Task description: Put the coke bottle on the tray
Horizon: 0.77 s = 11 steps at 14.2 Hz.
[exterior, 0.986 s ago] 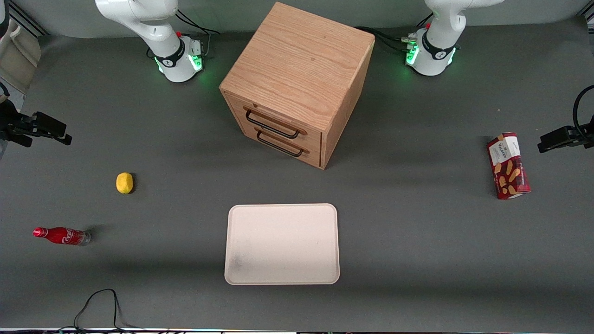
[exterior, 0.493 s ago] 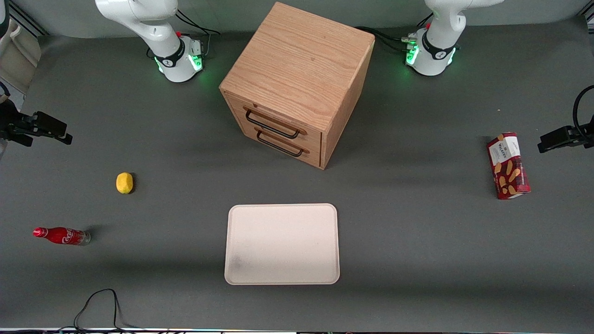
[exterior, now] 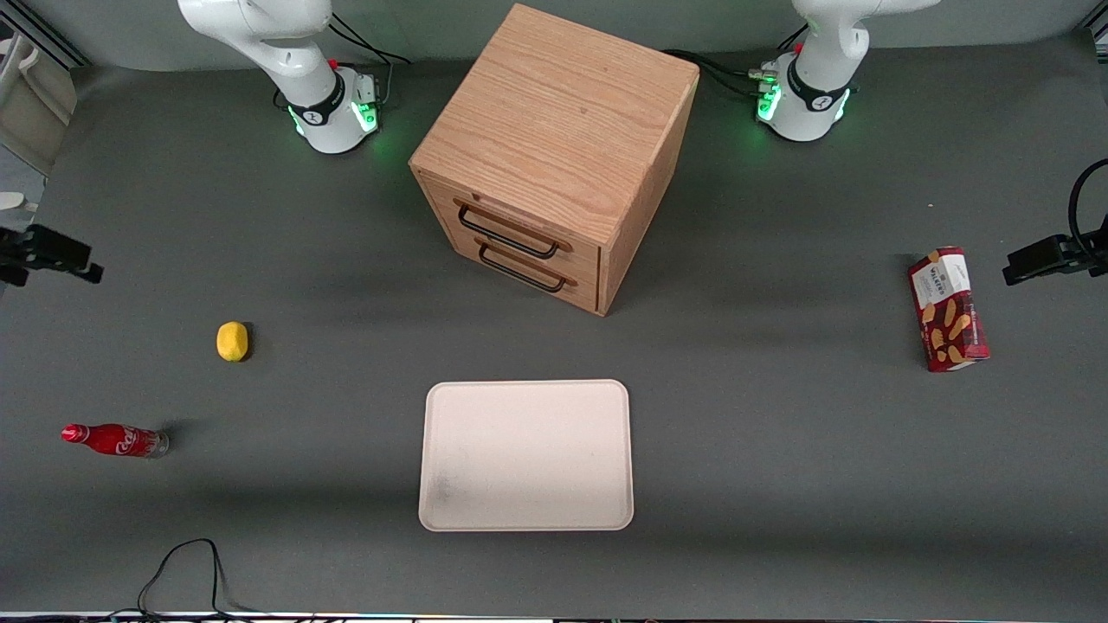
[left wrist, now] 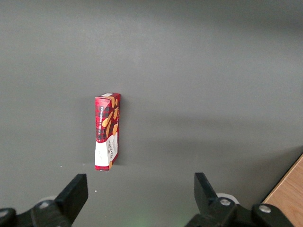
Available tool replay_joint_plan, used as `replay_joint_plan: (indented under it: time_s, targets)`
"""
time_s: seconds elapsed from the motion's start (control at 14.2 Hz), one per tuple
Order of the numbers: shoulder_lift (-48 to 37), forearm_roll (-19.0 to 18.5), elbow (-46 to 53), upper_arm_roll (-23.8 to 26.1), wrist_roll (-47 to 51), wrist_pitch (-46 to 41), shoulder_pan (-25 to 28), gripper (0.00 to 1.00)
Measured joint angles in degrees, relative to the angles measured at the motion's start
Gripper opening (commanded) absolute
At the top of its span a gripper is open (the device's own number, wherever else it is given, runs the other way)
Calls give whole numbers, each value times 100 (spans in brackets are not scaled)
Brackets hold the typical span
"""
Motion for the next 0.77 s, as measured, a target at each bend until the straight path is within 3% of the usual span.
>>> replay_joint_plan:
  time_s: [0.42, 0.63, 0.77]
  targets:
    - [2084, 267, 2557, 72, -1447, -679, -1227, 100]
    - [2576, 357, 3198, 280, -2025, -639, -1904, 100]
    - [2637, 371, 3383, 316, -2181, -601, -2019, 100]
